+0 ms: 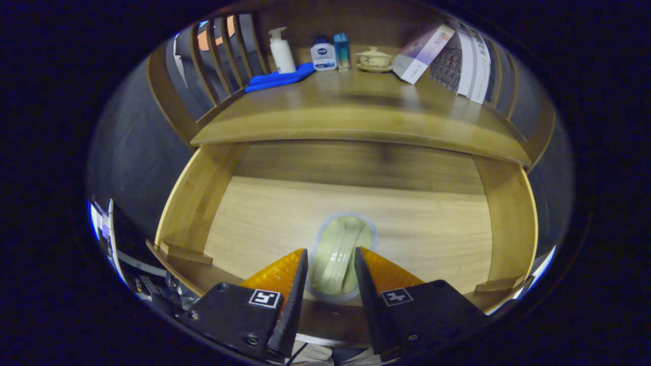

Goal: Pull open the drawer, take out the items inside it, and place them on the countertop above the cabinet.

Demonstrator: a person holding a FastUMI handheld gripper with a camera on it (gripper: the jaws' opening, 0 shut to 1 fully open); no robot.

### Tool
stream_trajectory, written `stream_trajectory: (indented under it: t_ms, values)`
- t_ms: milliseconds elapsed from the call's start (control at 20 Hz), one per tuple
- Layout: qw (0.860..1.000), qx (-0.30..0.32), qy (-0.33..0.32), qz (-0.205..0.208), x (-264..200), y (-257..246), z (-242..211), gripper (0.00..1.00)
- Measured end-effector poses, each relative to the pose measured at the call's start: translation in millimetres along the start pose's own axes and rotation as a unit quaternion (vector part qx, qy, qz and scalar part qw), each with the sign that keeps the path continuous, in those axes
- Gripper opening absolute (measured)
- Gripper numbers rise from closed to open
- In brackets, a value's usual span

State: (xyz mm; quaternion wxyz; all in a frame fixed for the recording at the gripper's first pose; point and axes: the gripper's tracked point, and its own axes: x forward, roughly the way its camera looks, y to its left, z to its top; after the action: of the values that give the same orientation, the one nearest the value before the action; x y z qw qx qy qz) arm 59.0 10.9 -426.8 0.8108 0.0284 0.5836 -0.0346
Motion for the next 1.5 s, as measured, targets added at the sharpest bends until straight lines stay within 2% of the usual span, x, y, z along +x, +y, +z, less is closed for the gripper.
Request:
stream_trajectory:
  t_ms: [150, 400, 650, 1250, 1500]
  values:
    - [0.999, 0.037, 0.025, 0.008, 10, -2, -4, 0.55]
    - [0.999, 0.040, 0.021, -0.014, 17, -14, -1, 0.38]
    - [0.999, 0.047, 0.008, -0.011, 11, -16, 6, 0.20]
    - [0.997, 0.025, -0.071, 0.002, -72, -9, 59, 0.19]
    - [0.996, 0.035, -0.084, -0.001, -71, -16, 93, 0.19]
